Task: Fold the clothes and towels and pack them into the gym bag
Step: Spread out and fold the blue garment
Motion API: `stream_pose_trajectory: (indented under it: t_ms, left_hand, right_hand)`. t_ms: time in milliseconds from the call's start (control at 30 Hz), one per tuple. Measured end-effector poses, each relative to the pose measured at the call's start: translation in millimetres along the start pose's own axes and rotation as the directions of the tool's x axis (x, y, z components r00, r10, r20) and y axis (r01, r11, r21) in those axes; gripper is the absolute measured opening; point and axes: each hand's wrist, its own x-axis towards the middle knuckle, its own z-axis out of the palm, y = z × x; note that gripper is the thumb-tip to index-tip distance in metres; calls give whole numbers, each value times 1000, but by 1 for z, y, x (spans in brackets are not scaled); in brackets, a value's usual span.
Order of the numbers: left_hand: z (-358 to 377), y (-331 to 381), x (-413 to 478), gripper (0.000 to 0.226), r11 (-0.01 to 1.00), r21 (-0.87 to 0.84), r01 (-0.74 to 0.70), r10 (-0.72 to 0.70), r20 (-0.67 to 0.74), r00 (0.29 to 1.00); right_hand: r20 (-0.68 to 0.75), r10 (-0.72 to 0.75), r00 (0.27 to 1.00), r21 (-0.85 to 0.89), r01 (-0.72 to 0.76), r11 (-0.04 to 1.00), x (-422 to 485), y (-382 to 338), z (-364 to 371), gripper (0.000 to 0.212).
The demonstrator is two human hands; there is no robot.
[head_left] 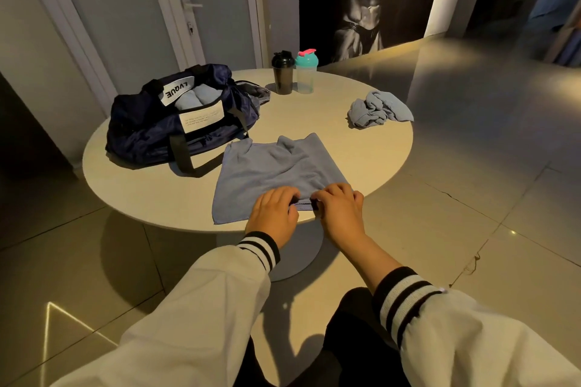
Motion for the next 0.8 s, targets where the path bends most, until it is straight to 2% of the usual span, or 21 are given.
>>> stream_pose_trajectory:
  t_ms: [100, 233, 333, 500, 633, 733, 800]
  left_hand:
    - [3, -5, 2, 14, 999, 24, -25, 25, -19, 1000]
    - [4, -4, 2, 22, 999, 38, 28, -28, -8, 1000]
    - [4, -4, 2, 24, 998, 54, 41, -41, 6, 999]
    - [0, -1, 1, 16, 1000, 19, 18, -19, 28, 999]
    - [-6, 2, 0, 13, 999, -29, -31, 32, 58, 998]
    - [-6, -1, 1, 10, 1000, -19, -9, 11, 82, 997]
    - [-6, 0, 0, 7, 1000, -17, 15, -14, 65, 998]
  right_hand:
    - [13, 29, 1000, -5, -29, 1000, 3, -3, -3, 14]
    - [-35, 45, 998, -4, -45, 999, 0, -8, 4, 13]
    - [-84, 36, 996, -7, -36, 999, -4, -5, 6, 21]
    - [-71, 44, 997, -36, -46, 998, -11, 9, 12, 38]
    - [-66, 57, 996, 44, -54, 998, -12, 14, 10, 29]
    - [-103, 65, 993, 125, -52, 991, -4, 16, 5, 26]
    - [-36, 95, 995, 159, -88, 983, 2, 19, 4, 27]
